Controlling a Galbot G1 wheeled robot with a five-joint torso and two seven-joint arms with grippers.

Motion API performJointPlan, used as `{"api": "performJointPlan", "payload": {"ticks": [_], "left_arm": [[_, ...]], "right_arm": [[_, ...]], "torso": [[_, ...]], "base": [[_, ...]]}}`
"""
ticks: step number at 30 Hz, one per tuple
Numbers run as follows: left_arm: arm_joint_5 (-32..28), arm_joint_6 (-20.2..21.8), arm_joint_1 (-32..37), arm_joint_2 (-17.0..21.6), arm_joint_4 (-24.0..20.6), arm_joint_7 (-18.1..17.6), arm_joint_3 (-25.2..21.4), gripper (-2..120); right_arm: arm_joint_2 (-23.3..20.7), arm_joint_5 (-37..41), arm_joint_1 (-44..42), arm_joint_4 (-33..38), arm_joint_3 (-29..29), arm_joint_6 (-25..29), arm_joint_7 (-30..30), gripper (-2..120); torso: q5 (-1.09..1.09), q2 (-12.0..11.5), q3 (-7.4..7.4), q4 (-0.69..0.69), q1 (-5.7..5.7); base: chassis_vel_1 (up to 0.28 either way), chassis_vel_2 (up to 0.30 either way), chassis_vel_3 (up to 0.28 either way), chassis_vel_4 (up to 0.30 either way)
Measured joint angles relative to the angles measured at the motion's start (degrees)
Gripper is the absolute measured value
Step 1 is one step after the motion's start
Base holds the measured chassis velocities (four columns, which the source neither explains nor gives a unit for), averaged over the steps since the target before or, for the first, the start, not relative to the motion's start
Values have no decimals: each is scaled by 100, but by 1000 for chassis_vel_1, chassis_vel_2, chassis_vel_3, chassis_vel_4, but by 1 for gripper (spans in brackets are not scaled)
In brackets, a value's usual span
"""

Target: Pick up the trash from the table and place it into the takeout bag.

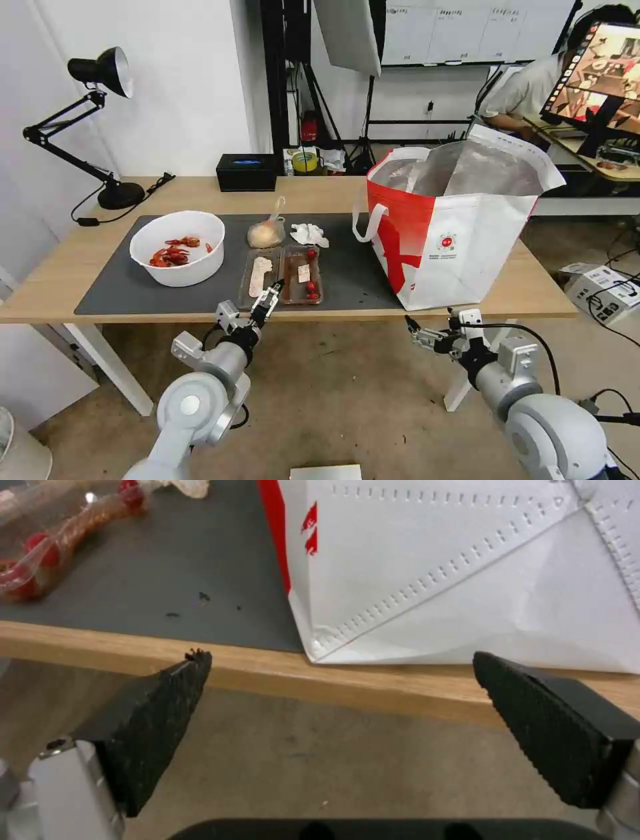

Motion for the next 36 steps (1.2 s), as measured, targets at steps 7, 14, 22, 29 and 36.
{"api": "performJointPlan", "payload": {"ticks": [7, 14, 22, 29, 36], "left_arm": [[-19, -25, -69, -13, 85, -36, -23, 100], [-43, -138, -139, -53, 145, -111, -113, 100], [-262, -277, -274, 7, -30, -51, -259, 100], [-347, -319, -342, 66, -187, 66, -281, 100], [-372, -320, -477, 92, -234, 162, -152, 100]], "right_arm": [[20, -21, -70, 30, 4, 4, -2, 100], [-25, -17, -107, 62, 23, 6, -6, 100], [-14, -18, -181, 102, 27, 6, -6, 100], [-21, -18, -253, 134, 66, 6, -6, 100], [-19, -14, -331, 197, 131, 6, -6, 100]], "torso": [[0, 0, 0, 0, 0], [0, 0, 0, 0, 0], [0, -1, 0, 0, 0], [0, -1, 0, 0, 0], [0, -1, 0, 0, 0]], "base": [[0, 0, 0, 0], [0, 0, 0, 0], [0, 0, 0, 0], [0, 0, 0, 0], [0, 0, 0, 0]]}}
